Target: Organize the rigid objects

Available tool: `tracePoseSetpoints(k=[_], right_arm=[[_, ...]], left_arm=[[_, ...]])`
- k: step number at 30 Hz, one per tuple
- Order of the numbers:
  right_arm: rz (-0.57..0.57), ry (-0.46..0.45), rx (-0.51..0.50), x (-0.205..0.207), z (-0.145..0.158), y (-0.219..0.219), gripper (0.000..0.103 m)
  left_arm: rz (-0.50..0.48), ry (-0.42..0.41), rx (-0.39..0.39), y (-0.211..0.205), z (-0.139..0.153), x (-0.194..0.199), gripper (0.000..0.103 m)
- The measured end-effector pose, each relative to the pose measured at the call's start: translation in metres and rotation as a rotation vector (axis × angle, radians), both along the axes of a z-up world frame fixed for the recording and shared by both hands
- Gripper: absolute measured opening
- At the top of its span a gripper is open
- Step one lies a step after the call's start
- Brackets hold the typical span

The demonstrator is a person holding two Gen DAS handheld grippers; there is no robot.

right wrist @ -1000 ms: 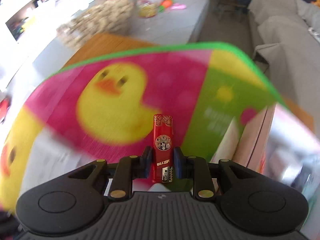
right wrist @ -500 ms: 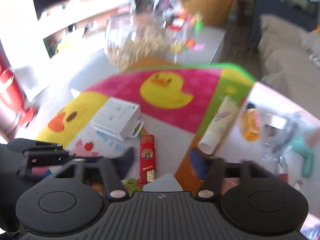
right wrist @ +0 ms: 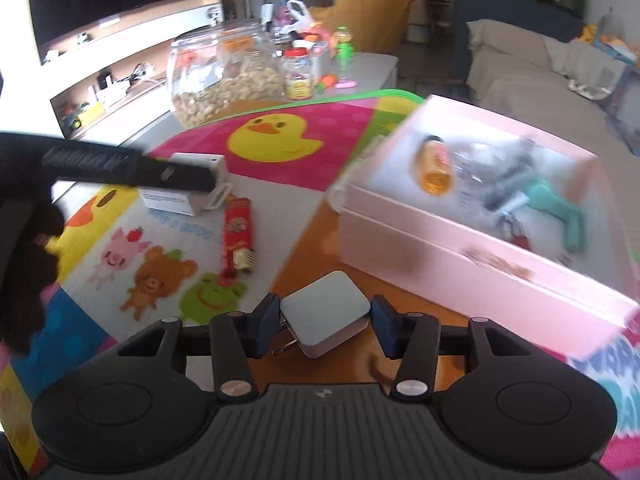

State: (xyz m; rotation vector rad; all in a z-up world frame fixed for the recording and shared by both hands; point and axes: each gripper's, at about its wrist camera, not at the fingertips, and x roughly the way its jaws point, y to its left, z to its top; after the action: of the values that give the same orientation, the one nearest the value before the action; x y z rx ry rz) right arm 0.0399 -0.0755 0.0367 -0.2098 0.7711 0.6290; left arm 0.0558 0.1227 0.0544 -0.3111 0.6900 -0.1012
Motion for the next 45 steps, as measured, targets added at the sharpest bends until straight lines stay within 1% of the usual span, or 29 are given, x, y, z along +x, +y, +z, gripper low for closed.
tracePoseSetpoints(k=[2,3,6,8,10,11,12,14,16,18,21,24,26,28,29,30,31,32,33,34,36,40,42,45], right_arm=[[-0.030,-0.031,-0.005,-0.008,0.003,-0.018,0.050],[-0.044,-0.044,-0.009,-0.012,0.005,-0.026,0.050],[-0.088,-0.079,-0.012,-0.019,0.005,-0.049,0.050],[-0.124,-0.078,-0.014,-0.018,0.002,-0.061,0.050],[-0.149,-0.061,0.002,-0.013,-0.003,-0.068,0.050],[-0.158,-0.052,0.014,-0.011,-0.005,-0.070,0.051],[-0.164,-0.048,0.030,-0.010,-0.006,-0.073,0.055],[-0.168,-0.046,0.047,-0.010,-0.008,-0.076,0.059],[-0.169,-0.045,0.058,-0.009,-0.011,-0.077,0.062],[-0.177,-0.043,0.071,-0.009,-0.014,-0.079,0.069],[-0.199,-0.032,0.102,-0.009,-0.018,-0.081,0.075],[-0.208,0.000,0.142,-0.007,-0.024,-0.085,0.077],[-0.214,0.009,0.173,-0.007,-0.027,-0.087,0.079],[-0.214,0.007,0.172,-0.007,-0.029,-0.085,0.081],[-0.215,0.004,0.165,-0.007,-0.029,-0.083,0.082],[-0.215,0.001,0.160,-0.007,-0.029,-0.081,0.082],[-0.212,-0.001,0.156,-0.008,-0.029,-0.081,0.082],[-0.210,-0.005,0.153,-0.010,-0.030,-0.080,0.082],[-0.208,-0.009,0.150,-0.011,-0.030,-0.080,0.082],[-0.206,-0.012,0.148,-0.012,-0.030,-0.079,0.082],[-0.204,-0.014,0.146,-0.012,-0.031,-0.078,0.083],[-0.201,-0.014,0.145,-0.011,-0.031,-0.078,0.083],[-0.199,-0.014,0.144,-0.011,-0.031,-0.078,0.085],[-0.182,-0.016,0.125,-0.011,-0.032,-0.074,0.089]], left_arm=[[-0.094,0.034,0.007,-0.009,-0.003,0.032,0.026],[-0.119,0.047,0.020,-0.013,-0.003,0.046,0.026],[-0.097,0.089,0.073,-0.019,-0.002,0.082,0.026],[-0.082,0.134,0.102,-0.024,-0.005,0.101,0.026],[-0.067,0.183,0.112,-0.026,-0.012,0.117,0.026],[-0.065,0.184,0.112,-0.028,-0.015,0.122,0.026],[-0.063,0.168,0.110,-0.029,-0.017,0.125,0.027],[-0.063,0.168,0.109,-0.031,-0.022,0.131,0.028],[-0.066,0.148,0.077,-0.031,-0.025,0.132,0.027],[-0.069,0.134,0.062,-0.028,-0.026,0.131,0.029],[-0.099,0.140,0.025,-0.023,-0.028,0.123,0.031],[-0.145,0.121,0.054,-0.025,-0.028,0.106,0.032],[-0.147,0.125,0.060,-0.025,-0.027,0.101,0.032],[-0.130,0.140,0.052,-0.025,-0.027,0.105,0.034],[-0.114,0.157,0.034,-0.024,-0.028,0.109,0.036],[-0.106,0.191,-0.008,-0.021,-0.031,0.114,0.037],[-0.092,0.231,-0.065,-0.017,-0.034,0.119,0.036],[-0.073,0.255,-0.100,-0.012,-0.036,0.121,0.035],[-0.075,0.258,-0.095,-0.012,-0.036,0.122,0.034],[-0.091,0.253,-0.072,-0.013,-0.036,0.120,0.030],[-0.114,0.234,-0.021,-0.018,-0.035,0.110,0.029],[-0.127,0.182,0.026,-0.026,-0.034,0.065,0.028],[-0.155,0.131,0.030,-0.031,-0.032,0.037,0.028],[-0.189,0.067,0.001,-0.034,-0.025,-0.005,0.027]])
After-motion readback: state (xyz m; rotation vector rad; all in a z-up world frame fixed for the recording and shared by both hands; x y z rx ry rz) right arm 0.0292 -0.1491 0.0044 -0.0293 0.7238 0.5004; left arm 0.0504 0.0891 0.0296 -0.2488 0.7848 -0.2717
